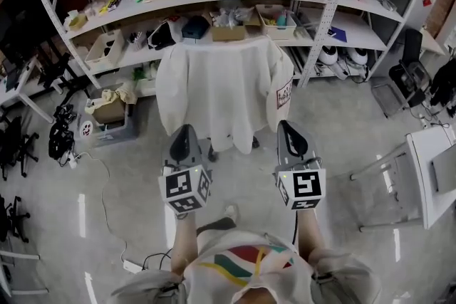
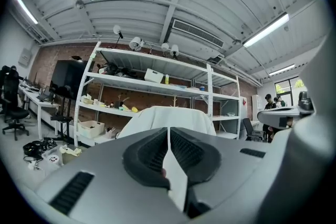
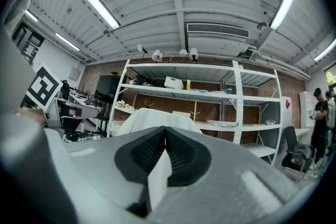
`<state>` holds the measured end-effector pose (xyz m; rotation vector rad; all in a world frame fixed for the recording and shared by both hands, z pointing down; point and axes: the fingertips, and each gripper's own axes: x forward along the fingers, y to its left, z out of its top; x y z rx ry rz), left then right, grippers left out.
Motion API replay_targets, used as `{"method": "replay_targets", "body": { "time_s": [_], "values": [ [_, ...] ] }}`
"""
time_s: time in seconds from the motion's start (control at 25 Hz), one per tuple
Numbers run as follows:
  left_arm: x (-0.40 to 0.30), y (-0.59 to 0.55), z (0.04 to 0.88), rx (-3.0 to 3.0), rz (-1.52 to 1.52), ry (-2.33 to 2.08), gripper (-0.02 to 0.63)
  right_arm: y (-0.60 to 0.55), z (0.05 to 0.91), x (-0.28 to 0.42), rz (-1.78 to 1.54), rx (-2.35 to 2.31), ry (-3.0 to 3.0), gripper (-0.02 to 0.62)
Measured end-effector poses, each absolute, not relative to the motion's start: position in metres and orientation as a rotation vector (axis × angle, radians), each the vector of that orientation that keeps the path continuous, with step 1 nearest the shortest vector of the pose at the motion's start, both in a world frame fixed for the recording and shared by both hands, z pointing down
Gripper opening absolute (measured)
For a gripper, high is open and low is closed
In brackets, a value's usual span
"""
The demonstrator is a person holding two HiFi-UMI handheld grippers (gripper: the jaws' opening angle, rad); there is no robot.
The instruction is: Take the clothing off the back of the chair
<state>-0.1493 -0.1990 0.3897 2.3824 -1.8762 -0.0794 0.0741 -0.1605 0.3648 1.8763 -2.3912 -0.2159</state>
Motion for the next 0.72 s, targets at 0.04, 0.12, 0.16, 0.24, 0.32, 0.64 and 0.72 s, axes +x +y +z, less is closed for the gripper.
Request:
{"method": "replay_targets", "body": {
  "time_s": [0.04,0.12,0.16,0.24,0.32,0.64,0.72],
  "values": [
    [-0.149,-0.211,0.386,2.39,-0.087,-1.875,0.023,-0.169,0.361,0.075,-0.222,1.884,-2.385,0.005],
    [-0.149,-0.234,0.377,2.414,-0.1,-1.872,0.023,-0.188,0.356,0.075,-0.232,1.899,-2.379,0.005],
    [-0.15,-0.244,0.373,2.426,-0.107,-1.872,0.023,-0.198,0.354,0.074,-0.236,1.907,-2.38,0.005],
    [-0.153,-0.263,0.368,2.446,-0.12,-1.872,0.023,-0.216,0.352,0.068,-0.244,1.924,-2.385,0.005],
    [-0.155,-0.278,0.366,2.46,-0.123,-1.873,0.023,-0.231,0.354,0.064,-0.244,1.935,-2.389,0.005],
    [-0.148,-0.313,0.375,2.439,-0.061,-1.885,0.023,-0.273,0.364,0.072,-0.15,1.946,-2.403,0.005],
    [-0.146,-0.319,0.376,2.418,-0.053,-1.905,0.023,-0.282,0.364,0.081,-0.129,1.946,-2.407,0.005]
  ]
}}
